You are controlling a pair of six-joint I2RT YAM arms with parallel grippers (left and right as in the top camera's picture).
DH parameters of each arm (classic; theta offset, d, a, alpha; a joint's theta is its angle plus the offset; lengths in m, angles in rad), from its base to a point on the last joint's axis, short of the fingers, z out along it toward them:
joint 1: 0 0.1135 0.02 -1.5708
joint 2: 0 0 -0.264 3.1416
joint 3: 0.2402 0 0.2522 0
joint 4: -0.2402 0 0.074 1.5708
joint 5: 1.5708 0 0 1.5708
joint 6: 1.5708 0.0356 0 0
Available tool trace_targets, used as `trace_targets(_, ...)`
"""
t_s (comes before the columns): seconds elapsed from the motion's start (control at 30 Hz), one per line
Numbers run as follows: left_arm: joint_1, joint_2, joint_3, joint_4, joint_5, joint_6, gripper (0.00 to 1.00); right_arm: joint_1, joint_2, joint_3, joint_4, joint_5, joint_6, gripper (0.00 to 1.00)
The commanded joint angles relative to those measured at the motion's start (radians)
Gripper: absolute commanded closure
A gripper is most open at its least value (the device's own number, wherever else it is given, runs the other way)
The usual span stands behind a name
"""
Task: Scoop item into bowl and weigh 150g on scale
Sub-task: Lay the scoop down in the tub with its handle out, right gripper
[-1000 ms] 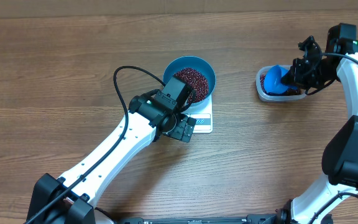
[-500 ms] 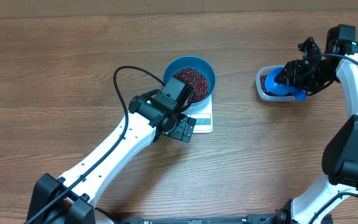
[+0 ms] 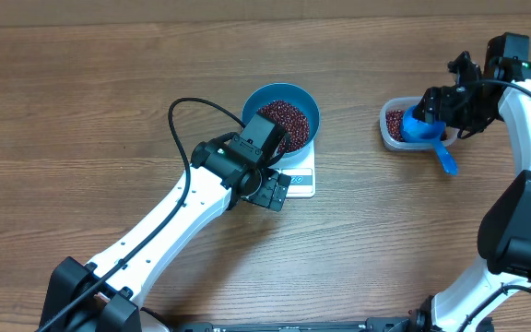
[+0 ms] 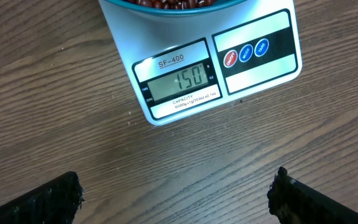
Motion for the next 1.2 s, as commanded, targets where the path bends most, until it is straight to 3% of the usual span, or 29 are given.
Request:
trace_targets(0.0, -0.001, -0.001, -0.01, 0.001, -0.012, 0.002, 0.01, 0.001, -0.002, -0.005, 0.017, 0.006, 0.04, 0.21)
trace_targets(0.9, -0.001, -0.001, -0.01, 0.001, -0.012, 0.001, 0.01, 0.076, -0.002, -0.008, 0.089, -0.04, 0.039, 0.15)
trace_targets(0.97, -0.001, -0.001, -0.01, 0.001, -0.012, 0.001, 0.0, 0.076, -0.002, -0.008, 0.092, -0.04, 0.039, 0.0)
trace_targets(1.17, -0.001, -0.001, -0.01, 0.001, -0.012, 0.001, 0.01, 0.076, -0.002, -0.008, 0.095, -0.04, 0.039, 0.0)
